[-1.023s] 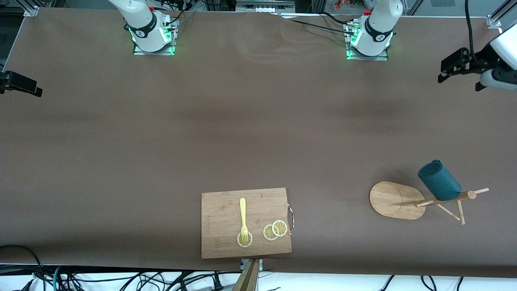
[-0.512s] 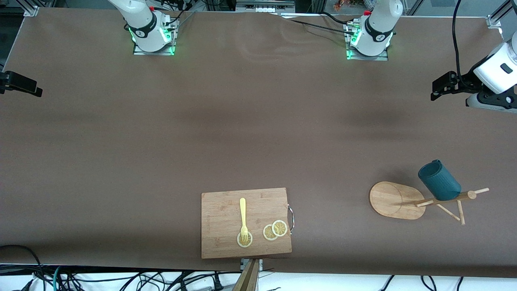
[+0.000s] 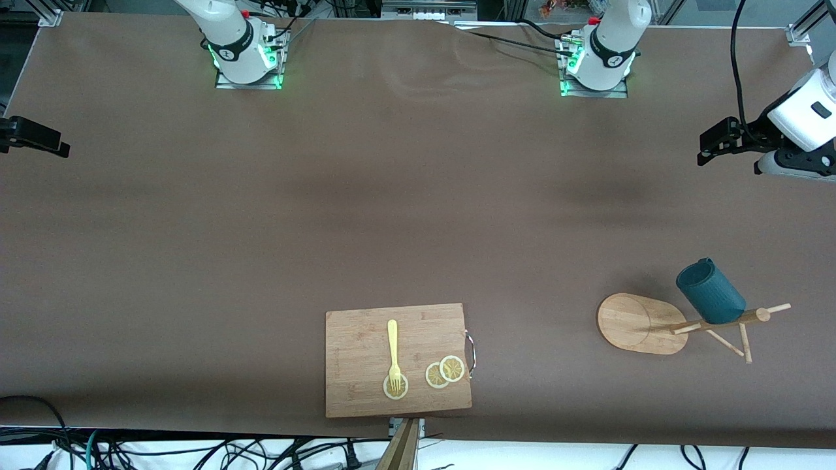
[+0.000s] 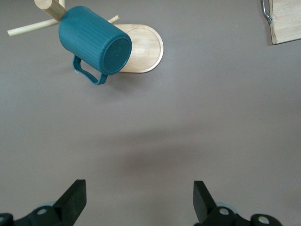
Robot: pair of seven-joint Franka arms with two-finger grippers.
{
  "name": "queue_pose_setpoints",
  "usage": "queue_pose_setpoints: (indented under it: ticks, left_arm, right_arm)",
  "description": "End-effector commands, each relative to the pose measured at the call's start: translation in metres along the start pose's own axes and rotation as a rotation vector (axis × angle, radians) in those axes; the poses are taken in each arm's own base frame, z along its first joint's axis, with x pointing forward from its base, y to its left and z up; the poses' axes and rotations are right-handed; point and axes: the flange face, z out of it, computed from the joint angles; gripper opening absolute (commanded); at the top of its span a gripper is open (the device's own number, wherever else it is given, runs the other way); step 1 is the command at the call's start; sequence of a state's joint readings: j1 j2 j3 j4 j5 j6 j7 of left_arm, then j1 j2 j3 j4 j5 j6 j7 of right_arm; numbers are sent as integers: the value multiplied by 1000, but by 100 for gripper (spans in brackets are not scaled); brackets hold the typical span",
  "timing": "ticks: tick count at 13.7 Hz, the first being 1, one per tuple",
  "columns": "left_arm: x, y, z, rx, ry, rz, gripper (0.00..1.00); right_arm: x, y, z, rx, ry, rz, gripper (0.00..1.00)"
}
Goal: Pass cup and hang on rack
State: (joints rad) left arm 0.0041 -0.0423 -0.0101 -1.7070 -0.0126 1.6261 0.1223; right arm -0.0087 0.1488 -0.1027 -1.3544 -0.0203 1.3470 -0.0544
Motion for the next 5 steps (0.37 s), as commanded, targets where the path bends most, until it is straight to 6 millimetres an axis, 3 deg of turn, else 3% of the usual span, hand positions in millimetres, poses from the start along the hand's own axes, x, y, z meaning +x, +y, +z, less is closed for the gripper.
queue_pose_setpoints:
  ticks: [1, 5]
  left_arm:
    - [-6, 3, -1, 18, 10, -3, 100]
    - [-7, 3, -1, 16, 8, 1, 100]
  right_arm:
    - [-1, 3, -1, 17, 7, -16, 100]
    - [-1, 3, -1, 16, 7, -16, 100]
